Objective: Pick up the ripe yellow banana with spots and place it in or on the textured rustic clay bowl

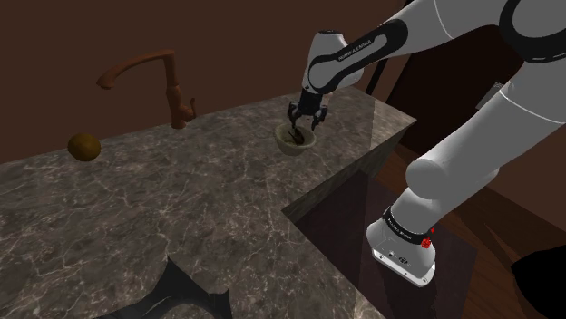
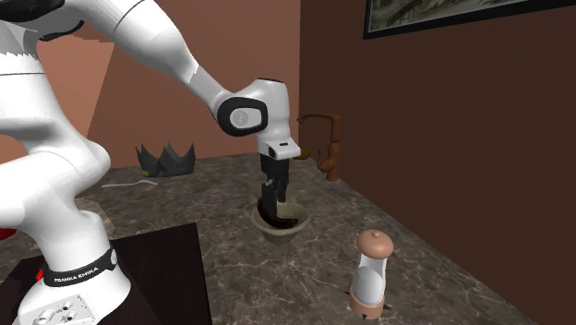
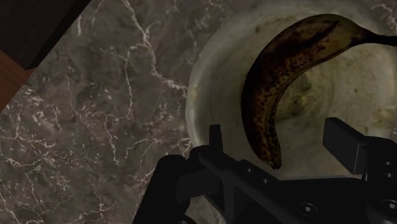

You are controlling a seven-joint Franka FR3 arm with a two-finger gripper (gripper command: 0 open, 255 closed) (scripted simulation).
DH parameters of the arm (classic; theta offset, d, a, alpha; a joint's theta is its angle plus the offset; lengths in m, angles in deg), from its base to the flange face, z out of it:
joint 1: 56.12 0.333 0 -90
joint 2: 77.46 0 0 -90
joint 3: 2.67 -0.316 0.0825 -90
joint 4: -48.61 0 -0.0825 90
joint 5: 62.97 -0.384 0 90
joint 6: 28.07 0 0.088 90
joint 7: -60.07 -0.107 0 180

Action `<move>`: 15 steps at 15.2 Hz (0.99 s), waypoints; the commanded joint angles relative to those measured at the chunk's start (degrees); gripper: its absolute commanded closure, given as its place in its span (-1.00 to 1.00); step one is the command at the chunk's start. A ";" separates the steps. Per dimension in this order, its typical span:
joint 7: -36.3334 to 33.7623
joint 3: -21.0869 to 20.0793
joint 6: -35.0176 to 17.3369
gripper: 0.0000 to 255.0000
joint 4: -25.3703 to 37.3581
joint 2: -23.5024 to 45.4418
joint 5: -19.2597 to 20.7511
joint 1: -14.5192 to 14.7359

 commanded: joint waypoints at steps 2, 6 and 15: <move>0.00 0.00 0.00 -1.00 0.00 0.00 0.00 0.00; 0.97 0.17 4.14 -1.00 1.37 -2.92 -1.31 0.24; 1.62 0.41 7.84 -1.00 2.87 -5.22 -2.18 0.46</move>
